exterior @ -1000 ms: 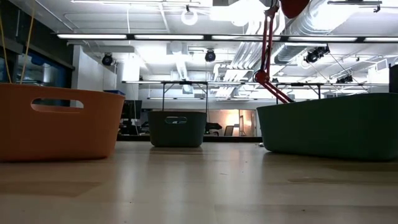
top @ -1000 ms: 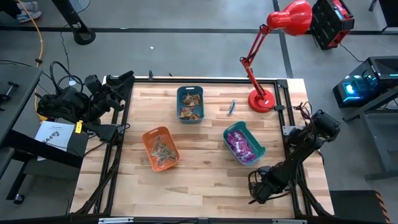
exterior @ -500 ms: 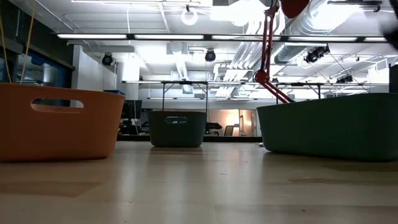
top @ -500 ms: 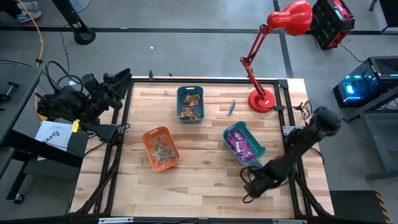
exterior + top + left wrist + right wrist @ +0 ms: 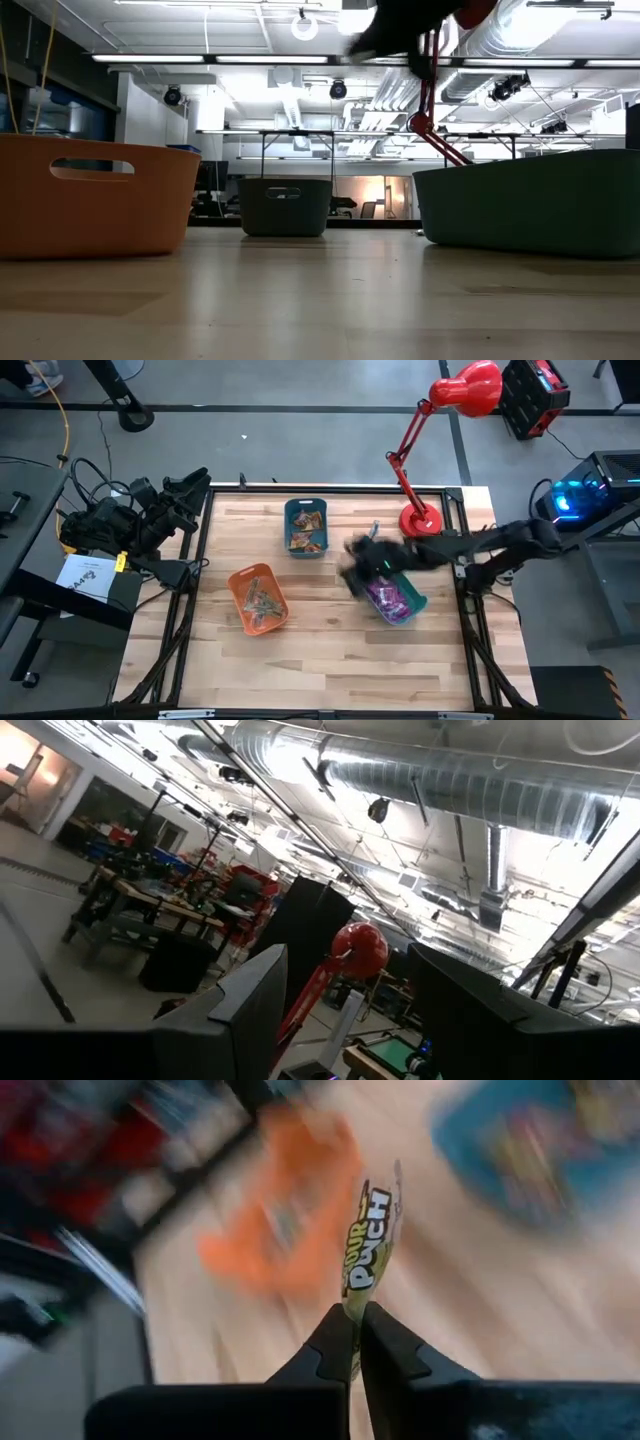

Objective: Sort candy
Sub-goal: Put the green candy into the orange bin, then put the blue candy into the orange bin

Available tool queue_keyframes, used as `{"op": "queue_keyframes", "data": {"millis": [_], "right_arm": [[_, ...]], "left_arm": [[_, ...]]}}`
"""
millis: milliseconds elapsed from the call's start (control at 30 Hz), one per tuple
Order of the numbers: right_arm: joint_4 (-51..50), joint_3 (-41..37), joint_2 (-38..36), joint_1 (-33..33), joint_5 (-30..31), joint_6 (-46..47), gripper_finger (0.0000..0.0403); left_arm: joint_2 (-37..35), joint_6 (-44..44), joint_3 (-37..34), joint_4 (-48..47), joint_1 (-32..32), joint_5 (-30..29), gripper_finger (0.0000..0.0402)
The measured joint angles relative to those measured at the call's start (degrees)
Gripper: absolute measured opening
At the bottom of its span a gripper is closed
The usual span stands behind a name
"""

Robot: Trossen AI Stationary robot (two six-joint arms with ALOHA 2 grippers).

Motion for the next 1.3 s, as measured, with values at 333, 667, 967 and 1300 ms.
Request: {"op": "queue_keyframes", "data": {"millis": [333, 667, 967, 1300], "right_arm": [[24.75, 16.5, 26.98, -7.87, -23.01, -10.45, 0.0], [-3.09, 51.56, 48.53, -7.31, -24.99, -20.58, 0.0018], [-8.68, 60.64, 50.92, -7.54, -24.95, -24.14, 0.0146], [-44.09, 65.98, 49.31, -13.54, -8.46, -37.84, 0.0189]], "left_arm": [[0.0, -0.02, 0.0, -0.16, 0.01, -1.15, 0.0202], [0.0, -1.53, 0.0, -0.26, -0.01, -1.17, 0.0202], [0.0, -1.53, 0.0, -0.8, -0.01, -1.17, 0.0202], [-0.02, -1.21, 0.0, -0.85, -0.01, -1.17, 0.0202]]}}
